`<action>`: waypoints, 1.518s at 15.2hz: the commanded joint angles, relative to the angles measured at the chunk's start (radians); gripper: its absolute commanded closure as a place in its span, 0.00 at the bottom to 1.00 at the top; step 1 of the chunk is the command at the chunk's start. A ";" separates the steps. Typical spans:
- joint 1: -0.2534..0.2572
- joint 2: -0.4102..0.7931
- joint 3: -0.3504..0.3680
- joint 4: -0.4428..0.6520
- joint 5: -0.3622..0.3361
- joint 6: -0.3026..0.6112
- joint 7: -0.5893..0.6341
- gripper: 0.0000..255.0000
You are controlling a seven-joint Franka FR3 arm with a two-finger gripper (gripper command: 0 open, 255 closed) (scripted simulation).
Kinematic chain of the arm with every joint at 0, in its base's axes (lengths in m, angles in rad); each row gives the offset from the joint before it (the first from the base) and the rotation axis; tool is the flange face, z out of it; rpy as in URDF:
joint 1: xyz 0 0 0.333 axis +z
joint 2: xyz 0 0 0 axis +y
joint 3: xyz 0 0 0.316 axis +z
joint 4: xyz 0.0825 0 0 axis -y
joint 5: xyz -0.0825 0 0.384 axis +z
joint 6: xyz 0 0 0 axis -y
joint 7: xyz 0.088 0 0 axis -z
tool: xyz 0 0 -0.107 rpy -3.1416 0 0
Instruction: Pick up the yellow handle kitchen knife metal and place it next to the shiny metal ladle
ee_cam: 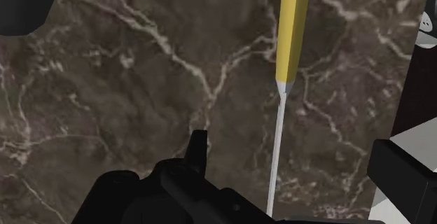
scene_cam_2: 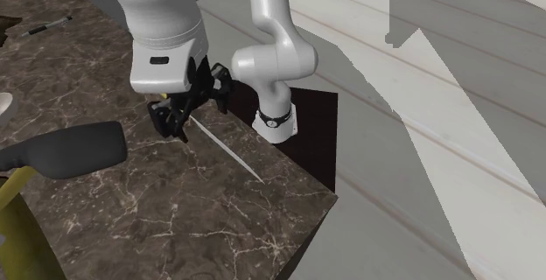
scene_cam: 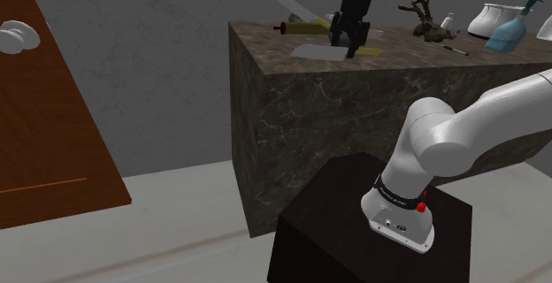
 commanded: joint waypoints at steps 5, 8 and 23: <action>0.000 -0.002 -0.001 -0.012 -0.002 0.011 0.001 0.00; 0.000 -0.002 -0.001 -0.012 -0.002 0.011 0.001 0.00; 0.007 0.017 0.010 0.065 0.011 -0.049 -0.003 1.00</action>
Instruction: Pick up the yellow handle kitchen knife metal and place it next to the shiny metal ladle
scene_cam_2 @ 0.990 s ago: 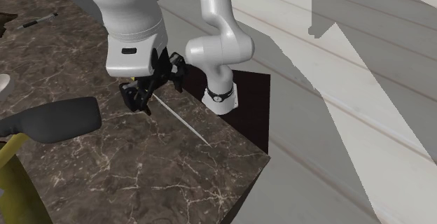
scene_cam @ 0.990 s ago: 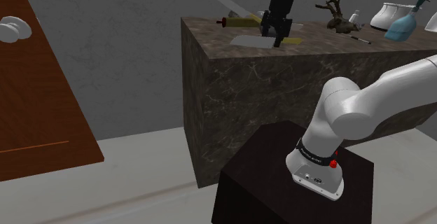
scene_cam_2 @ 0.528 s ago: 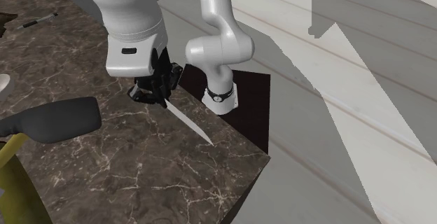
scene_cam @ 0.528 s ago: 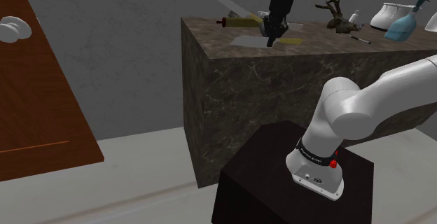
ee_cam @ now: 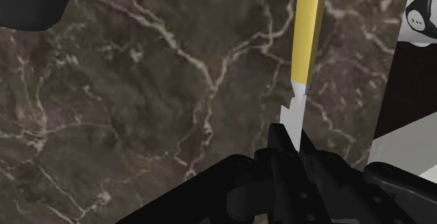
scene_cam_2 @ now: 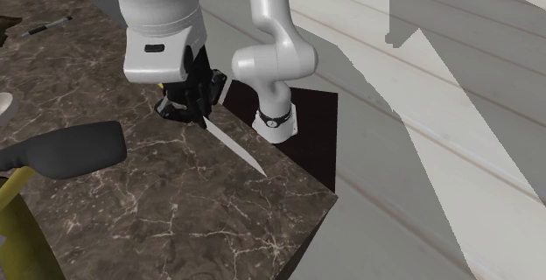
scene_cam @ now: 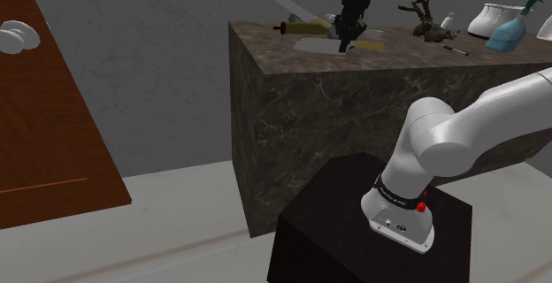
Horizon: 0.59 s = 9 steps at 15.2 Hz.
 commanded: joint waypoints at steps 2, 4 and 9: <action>0.004 0.013 0.006 0.048 0.007 -0.035 -0.004 1.00; 0.007 0.022 0.010 0.081 0.011 -0.059 -0.006 1.00; 0.014 0.049 0.018 0.166 0.022 -0.118 -0.012 1.00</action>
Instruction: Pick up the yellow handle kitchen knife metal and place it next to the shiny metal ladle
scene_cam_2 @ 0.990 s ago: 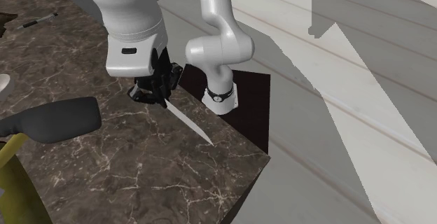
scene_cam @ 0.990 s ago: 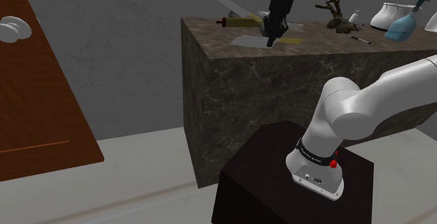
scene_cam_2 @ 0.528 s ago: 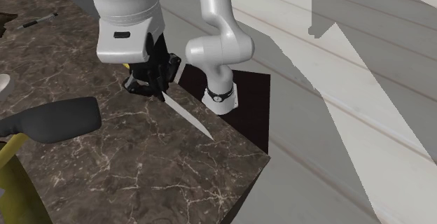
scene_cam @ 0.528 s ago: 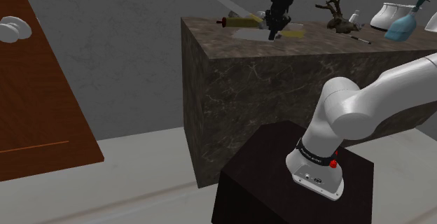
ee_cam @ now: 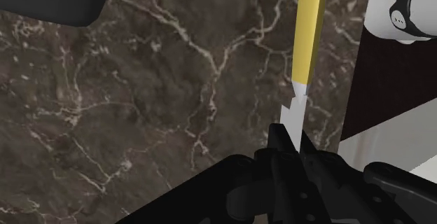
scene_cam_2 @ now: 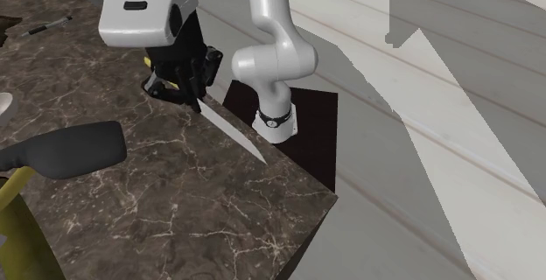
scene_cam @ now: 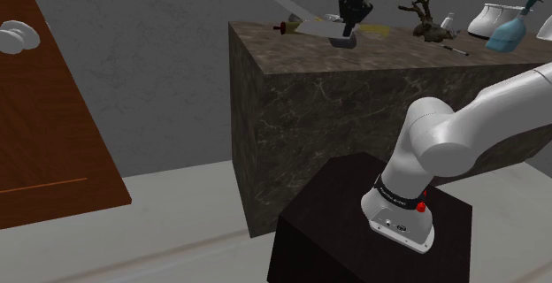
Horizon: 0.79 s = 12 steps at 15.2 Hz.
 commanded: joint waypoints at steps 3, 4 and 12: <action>0.005 0.023 0.004 0.071 0.007 -0.048 -0.007 1.00; 0.006 0.030 0.005 0.089 0.009 -0.059 -0.008 1.00; -0.003 0.039 -0.046 0.174 -0.023 -0.123 -0.084 1.00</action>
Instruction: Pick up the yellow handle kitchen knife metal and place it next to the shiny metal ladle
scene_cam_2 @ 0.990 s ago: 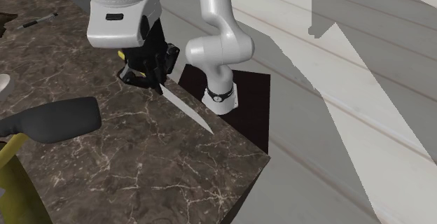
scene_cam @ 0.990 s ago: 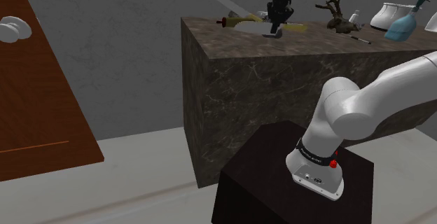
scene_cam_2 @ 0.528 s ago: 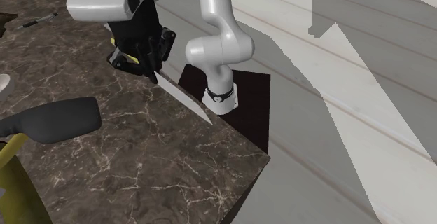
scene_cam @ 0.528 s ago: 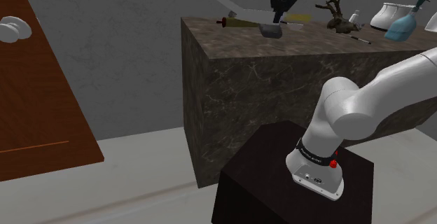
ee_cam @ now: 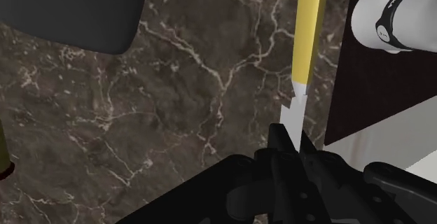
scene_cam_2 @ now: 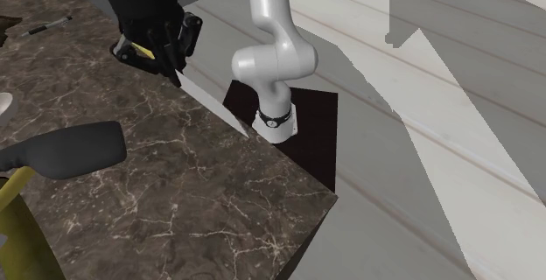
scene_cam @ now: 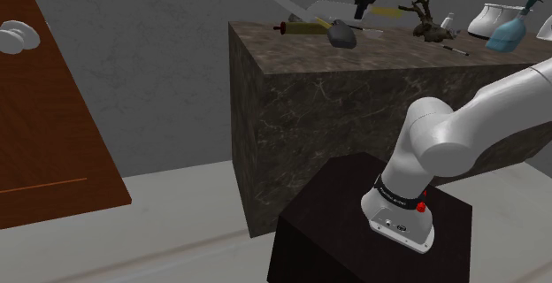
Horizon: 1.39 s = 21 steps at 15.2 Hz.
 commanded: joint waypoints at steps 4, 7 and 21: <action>-0.018 -0.010 -0.099 0.035 -0.067 -0.018 -0.121 1.00; -0.025 -0.010 -0.161 0.065 -0.106 -0.027 -0.195 1.00; 0.046 0.106 -0.542 0.336 -0.231 -0.035 -0.572 1.00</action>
